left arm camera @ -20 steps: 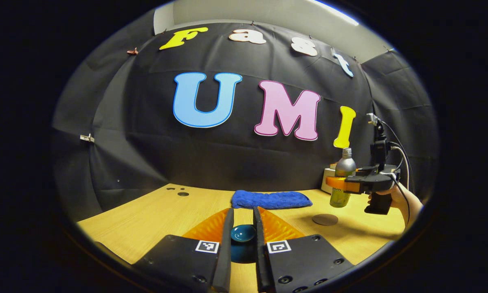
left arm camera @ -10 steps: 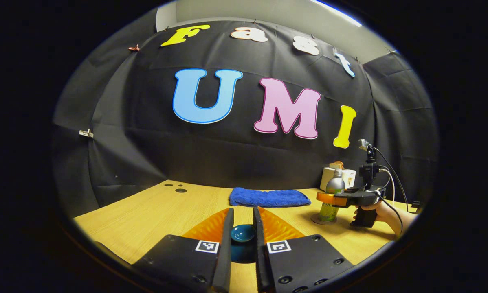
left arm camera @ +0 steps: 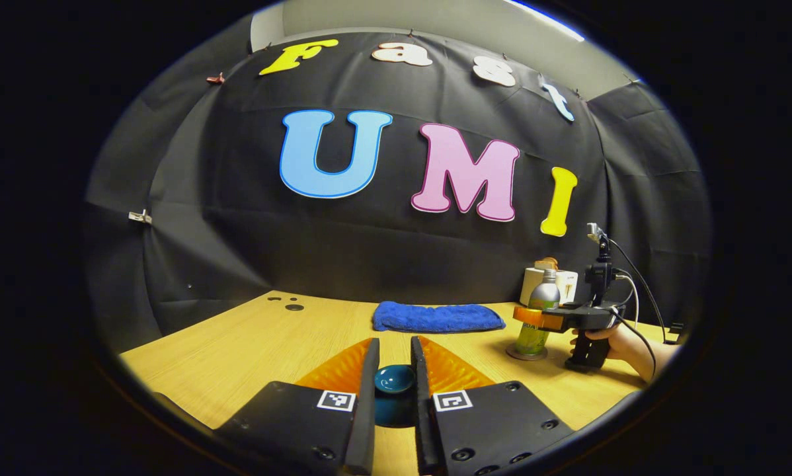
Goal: Open the teacup lid with one hand, grasp the water bottle and pour water into the teacup with the other hand; after pouring, place the water bottle on the coaster and then close the teacup lid.
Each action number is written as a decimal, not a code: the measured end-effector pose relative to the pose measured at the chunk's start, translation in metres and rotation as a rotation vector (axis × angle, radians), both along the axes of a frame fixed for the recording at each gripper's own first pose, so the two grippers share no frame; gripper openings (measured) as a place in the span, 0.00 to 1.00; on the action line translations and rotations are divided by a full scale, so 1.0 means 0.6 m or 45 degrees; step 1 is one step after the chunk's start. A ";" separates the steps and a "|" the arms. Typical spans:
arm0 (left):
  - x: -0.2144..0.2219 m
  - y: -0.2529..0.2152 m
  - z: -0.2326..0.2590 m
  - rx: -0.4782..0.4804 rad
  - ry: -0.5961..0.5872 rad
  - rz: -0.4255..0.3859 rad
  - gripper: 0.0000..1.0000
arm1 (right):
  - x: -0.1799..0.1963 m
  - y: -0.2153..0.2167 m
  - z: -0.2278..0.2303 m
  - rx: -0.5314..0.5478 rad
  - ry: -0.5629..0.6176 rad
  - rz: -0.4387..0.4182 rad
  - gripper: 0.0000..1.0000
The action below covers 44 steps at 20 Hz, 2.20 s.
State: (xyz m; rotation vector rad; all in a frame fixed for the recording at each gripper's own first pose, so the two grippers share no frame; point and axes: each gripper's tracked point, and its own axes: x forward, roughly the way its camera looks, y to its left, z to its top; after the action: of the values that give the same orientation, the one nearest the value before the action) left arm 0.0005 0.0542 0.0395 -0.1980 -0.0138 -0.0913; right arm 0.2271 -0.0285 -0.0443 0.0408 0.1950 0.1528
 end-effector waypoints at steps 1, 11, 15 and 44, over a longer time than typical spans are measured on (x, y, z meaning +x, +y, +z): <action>-0.001 -0.001 0.001 0.001 -0.001 -0.001 0.28 | -0.002 -0.003 -0.006 -0.004 0.026 -0.006 0.94; -0.018 -0.018 0.009 0.009 -0.006 -0.015 0.29 | -0.060 -0.014 0.007 0.170 0.137 -0.104 0.99; -0.026 -0.027 0.013 0.010 -0.013 -0.018 0.29 | -0.078 -0.022 0.012 0.058 0.111 -0.113 0.99; 0.132 -0.137 -0.074 0.155 0.175 -0.172 0.29 | -0.302 -0.052 0.256 -0.319 -0.091 0.014 0.96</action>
State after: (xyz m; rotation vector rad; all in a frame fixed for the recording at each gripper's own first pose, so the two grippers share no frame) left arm 0.0796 -0.0279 -0.0047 -0.0828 0.1423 -0.2126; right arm 0.0460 -0.0599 0.1093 -0.2144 0.1422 0.1398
